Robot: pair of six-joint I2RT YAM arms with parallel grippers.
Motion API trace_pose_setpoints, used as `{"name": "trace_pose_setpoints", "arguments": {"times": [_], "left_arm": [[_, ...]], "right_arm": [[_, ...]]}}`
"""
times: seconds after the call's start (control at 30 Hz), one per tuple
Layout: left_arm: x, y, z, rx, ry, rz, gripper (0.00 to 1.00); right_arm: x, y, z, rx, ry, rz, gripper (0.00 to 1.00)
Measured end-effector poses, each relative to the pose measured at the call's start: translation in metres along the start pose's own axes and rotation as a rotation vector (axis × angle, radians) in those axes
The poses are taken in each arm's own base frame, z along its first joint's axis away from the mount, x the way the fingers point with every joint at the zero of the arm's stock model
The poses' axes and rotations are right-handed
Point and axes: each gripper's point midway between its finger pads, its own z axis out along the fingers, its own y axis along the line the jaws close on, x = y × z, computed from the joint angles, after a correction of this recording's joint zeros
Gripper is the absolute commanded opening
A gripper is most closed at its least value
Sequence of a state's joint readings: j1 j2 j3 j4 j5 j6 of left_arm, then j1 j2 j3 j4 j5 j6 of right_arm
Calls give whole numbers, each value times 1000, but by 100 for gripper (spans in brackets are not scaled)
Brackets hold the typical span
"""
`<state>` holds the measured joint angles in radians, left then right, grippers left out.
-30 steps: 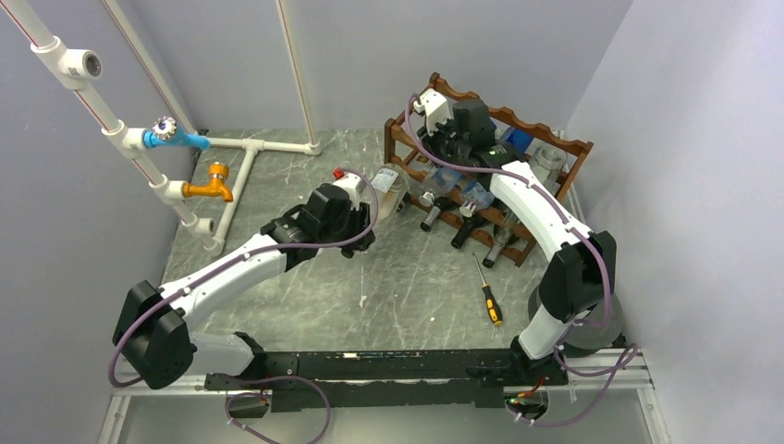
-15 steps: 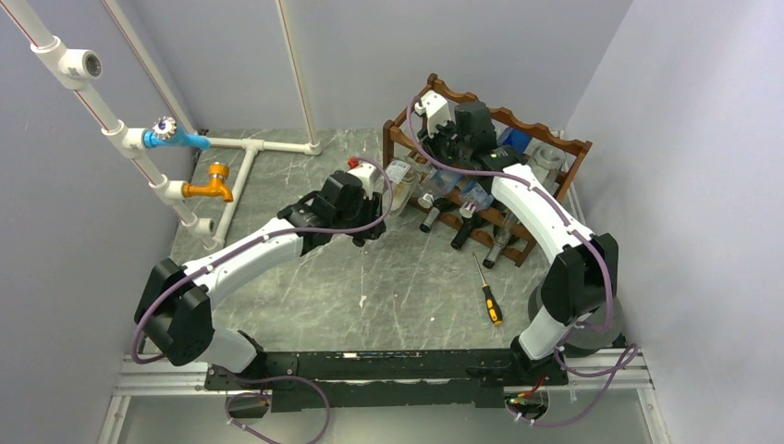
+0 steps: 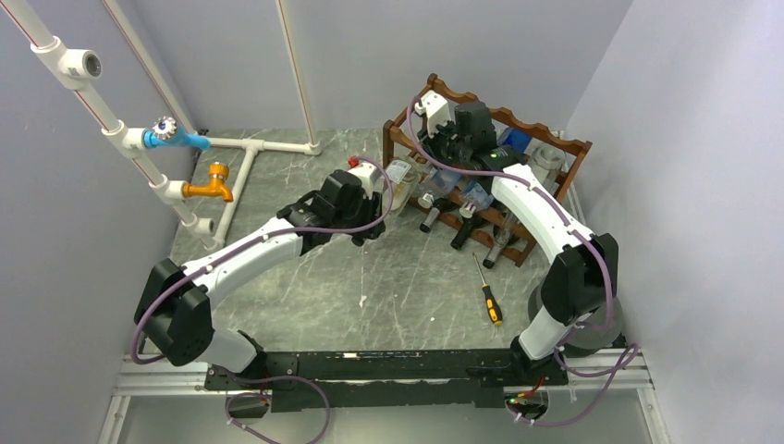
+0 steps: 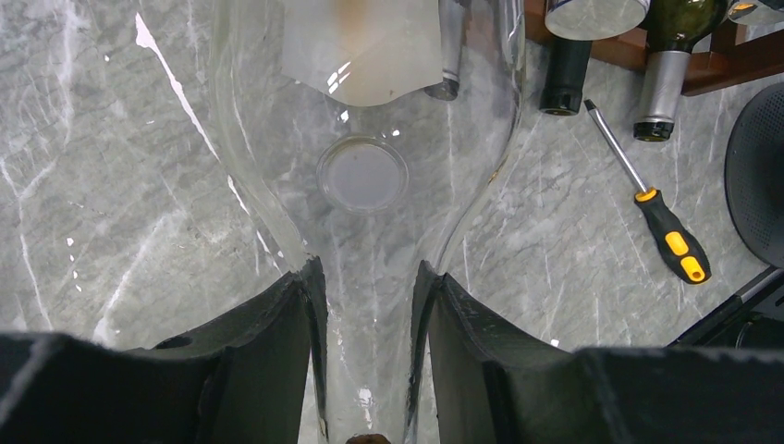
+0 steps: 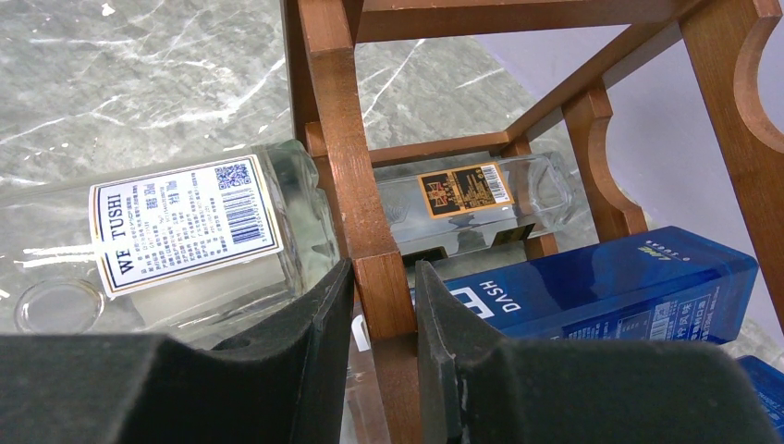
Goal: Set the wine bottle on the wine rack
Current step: Pick up the wine bottle from the center of the board.
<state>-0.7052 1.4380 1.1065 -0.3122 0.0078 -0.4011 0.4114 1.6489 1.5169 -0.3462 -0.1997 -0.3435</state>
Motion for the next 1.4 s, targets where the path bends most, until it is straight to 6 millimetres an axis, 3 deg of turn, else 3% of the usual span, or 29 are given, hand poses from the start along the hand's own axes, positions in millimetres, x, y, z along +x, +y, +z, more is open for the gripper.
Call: {"name": "trace_pose_setpoints", "arguments": {"times": [0.67, 0.7, 0.8, 0.93, 1.1, 1.2, 1.27, 1.4], "left_arm": [[0, 0, 0, 18, -39, 16, 0], [0, 0, 0, 17, -39, 15, 0], [1, 2, -3, 7, -37, 5, 0], [3, 6, -27, -18, -25, -12, 0], [2, 8, -77, -28, -39, -20, 0], [-3, 5, -99, -20, -52, -27, 0], [-13, 0, -110, -10, -63, -31, 0], [-53, -19, -123, 29, -101, -32, 0]], "right_arm": [[0, 0, 0, 0, 0, 0, 0], [0, 0, 0, 0, 0, 0, 5], [0, 0, 0, 4, 1, 11, 42], [4, 9, -3, -11, 24, 76, 72], [1, 18, -14, -21, 56, 150, 88], [-16, 11, -29, 23, 40, 203, 95], [-31, 0, -45, 83, 11, 236, 98], [-62, -33, -104, 266, -102, 316, 99]]}}
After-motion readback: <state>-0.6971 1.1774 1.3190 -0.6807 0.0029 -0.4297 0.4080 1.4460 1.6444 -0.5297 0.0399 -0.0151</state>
